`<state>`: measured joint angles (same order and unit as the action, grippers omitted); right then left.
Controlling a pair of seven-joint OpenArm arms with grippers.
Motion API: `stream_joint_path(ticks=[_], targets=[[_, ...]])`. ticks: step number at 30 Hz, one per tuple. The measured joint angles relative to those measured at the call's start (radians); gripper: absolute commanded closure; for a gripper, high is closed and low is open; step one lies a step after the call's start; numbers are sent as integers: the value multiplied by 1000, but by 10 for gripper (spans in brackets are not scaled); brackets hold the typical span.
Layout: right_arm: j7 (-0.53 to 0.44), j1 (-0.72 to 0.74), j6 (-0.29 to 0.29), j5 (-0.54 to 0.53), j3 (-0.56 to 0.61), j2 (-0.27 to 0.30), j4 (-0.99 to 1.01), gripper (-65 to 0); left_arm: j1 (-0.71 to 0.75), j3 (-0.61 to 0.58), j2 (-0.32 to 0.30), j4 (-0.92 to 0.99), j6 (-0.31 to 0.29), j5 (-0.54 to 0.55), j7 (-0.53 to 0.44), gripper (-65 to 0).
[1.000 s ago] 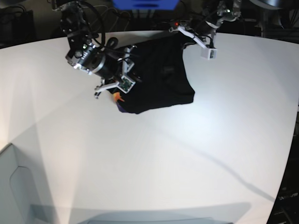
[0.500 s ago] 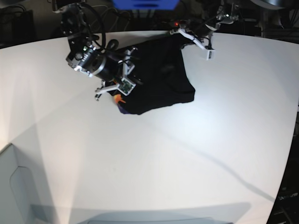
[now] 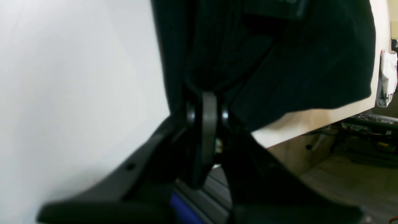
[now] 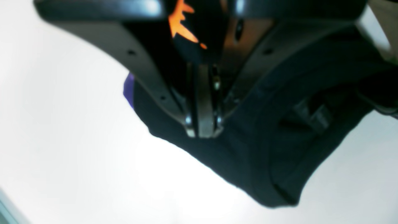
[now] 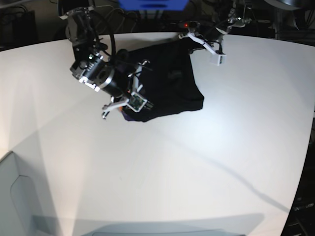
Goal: Fold the T-shirt properly
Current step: 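Flip the bundle over with both grippers, printed side up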
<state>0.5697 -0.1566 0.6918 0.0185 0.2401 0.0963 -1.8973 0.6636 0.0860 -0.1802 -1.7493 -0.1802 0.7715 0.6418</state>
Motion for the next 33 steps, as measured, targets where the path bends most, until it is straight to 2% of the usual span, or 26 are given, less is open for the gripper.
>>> stream_joint_path(ticks=[9,18,21,26,33], targets=[[-21,137,0,-7,-10,-3,275,0,0,0,-2,0,0,0,0,0],[-201,178,0,-26,-61,-8,497,0,-9,-3,-22,41,-29,35,-18,0],[-184,165,4,-13,-104,-24,452,0,-10,-3,-22,41,-29,34,-18,0],[-182,89,1,6,-223,-61,188,0,-11,-3,-22,41,-29,32,-18,0],[-173,-112,2,4,-206,-69,52,0,-16,-3,-21,41,-28,33,-11,0]])
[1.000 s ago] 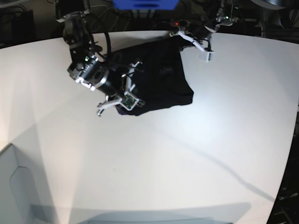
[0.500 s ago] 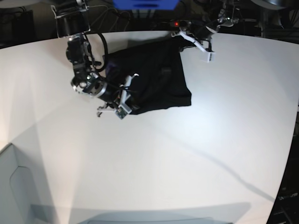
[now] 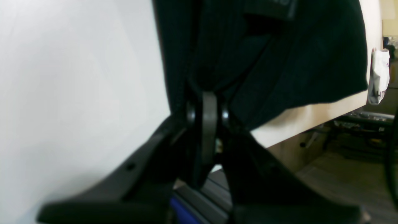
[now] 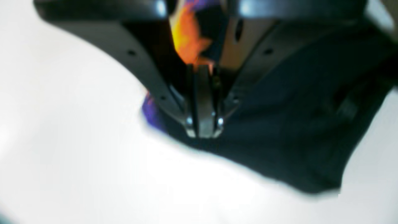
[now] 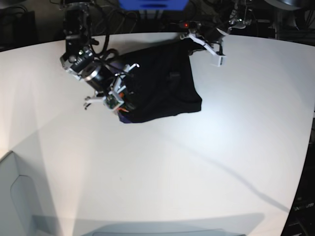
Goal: Fold the T-shirt properly
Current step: 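Flip the bundle over with both grippers, printed side up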
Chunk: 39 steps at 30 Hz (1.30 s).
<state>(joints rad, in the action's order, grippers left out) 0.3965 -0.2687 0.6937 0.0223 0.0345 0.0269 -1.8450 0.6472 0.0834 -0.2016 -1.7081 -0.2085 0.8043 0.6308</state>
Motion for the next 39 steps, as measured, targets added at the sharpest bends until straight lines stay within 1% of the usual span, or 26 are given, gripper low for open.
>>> stream_joint_path(ticks=[3,6,10,13,17,22,26,28,30,32,33,34,35,37,39], targets=[[-17,-52,0,-8,20,11,1,0,-8,0,0,0,0,-2,5,0],[-17,-102,-1,-3,14,22,19,0,-11,0,0,0,0,-6,7,0],[-42,-97,-2,-17,16,41,109,0,-11,0,-1,0,1,-6,6,0],[-104,-82,-2,-35,17,70,169,0,-11,1,-1,0,1,-6,8,0],[-170,-75,-2,-48,17,93,217,0,-13,0,-10,0,1,-5,8,0],[-159,-70,-1,-45,15,97,208,0,-13,0,-17,-12,3,-12,11,0],[-149,-70,0,-36,14,97,194,0,-7,1,-17,-76,48,-54,47,0],[-142,-62,1,-37,14,97,194,0,8,3,-18,-104,71,-75,47,-1],[-133,-53,1,-29,14,97,194,0,24,6,-20,-134,79,-86,50,-2],[-132,-49,1,-29,14,97,194,0,25,6,-23,-153,82,-90,55,-36],[-132,-50,1,-29,14,97,194,0,24,7,-23,-161,85,-96,58,-80],[-131,-50,1,-29,14,97,194,0,24,9,-23,-164,85,-98,58,-129],[-131,-48,1,-28,14,97,194,0,24,11,-23,-164,87,-102,58,-196],[-121,-48,1,-20,13,97,180,0,26,12,-23,-174,100,-106,64,-310],[-105,-48,1,-4,13,97,148,0,26,12,-26,-198,101,-107,69,-412]])
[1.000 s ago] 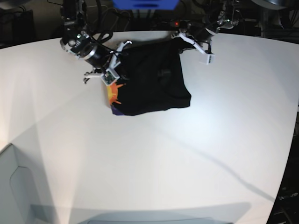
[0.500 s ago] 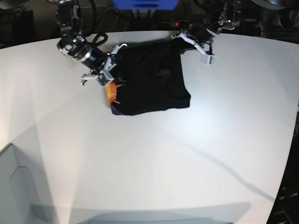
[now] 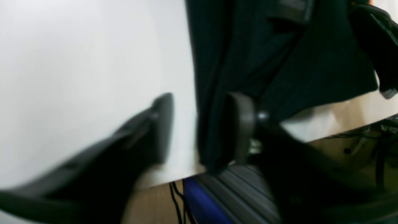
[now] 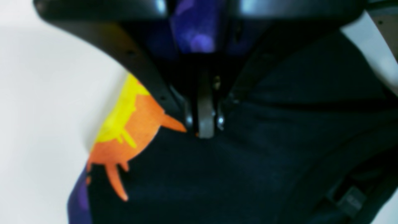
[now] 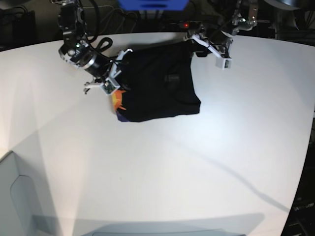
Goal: Fold the T-shirt properly
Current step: 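Flip the bundle over with both grippers, printed side up, then rotate and straighten the folded bundle with both grippers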
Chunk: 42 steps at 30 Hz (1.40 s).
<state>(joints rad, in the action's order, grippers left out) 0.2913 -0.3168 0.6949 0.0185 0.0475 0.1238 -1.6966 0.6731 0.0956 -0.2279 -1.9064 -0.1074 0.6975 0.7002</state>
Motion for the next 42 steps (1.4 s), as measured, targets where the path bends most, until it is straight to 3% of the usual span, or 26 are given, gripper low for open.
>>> stream_joint_path(ticks=[2,6,14,21,30,33,37,38,42], targets=[[2,-2,0,3,-2,0,-39,0,12,1,-2,-38,-1,3,-14,-452],[0,-6,0,2,-2,0,-115,0,25,79,14,-72,-9,15,-8,-457],[0,-33,0,1,-2,0,-208,0,-69,171,45,-53,-10,167,0,-457],[85,-27,0,2,-2,0,-209,0,-173,88,45,103,-10,210,-5,-458],[90,-30,0,4,-2,0,-209,0,-233,-10,45,240,-32,266,-50,-448],[90,-31,0,1,-33,-3,-209,0,-265,-57,38,263,-32,260,-46,-336],[93,-24,0,4,-123,-2,-234,0,-281,-79,37,293,-20,242,-24,-40],[91,-24,0,3,-142,-2,-246,0,-291,-79,37,302,-24,248,-24,0],[90,-7,0,1,-232,-7,-262,0,-376,-117,5,370,-47,254,4,-1]])
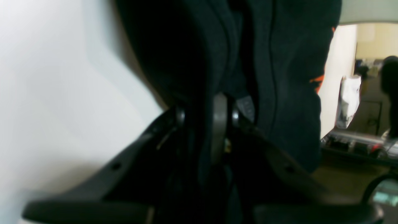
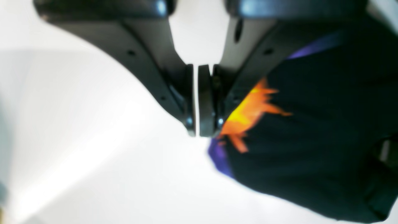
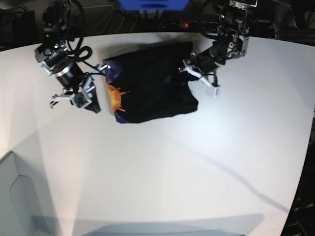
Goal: Fold the T-shirt properly
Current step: 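Rotate and straighten the folded bundle with both grippers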
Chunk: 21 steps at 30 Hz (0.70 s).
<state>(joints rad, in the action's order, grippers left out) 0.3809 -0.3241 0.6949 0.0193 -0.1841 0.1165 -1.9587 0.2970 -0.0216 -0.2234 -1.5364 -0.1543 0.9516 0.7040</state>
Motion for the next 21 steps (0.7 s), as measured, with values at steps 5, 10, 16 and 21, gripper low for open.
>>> stream_joint_path(ticks=[5,10,16,21], targets=[[-1,13,0,2,-146,-58,-1,0,-198,-216,-106,63,3,-31,36,0],[1,26,0,1,-216,-81,-2,0,-445,-522,-183,72,18,-166,60,0],[2,25,0,3,-307,-139,-5,0,-694,-789,-157,140,20,-280,63,0],[0,25,0,0,-372,-195,-5,0,-837,-883,-39,248,-187,-406,52,0]])
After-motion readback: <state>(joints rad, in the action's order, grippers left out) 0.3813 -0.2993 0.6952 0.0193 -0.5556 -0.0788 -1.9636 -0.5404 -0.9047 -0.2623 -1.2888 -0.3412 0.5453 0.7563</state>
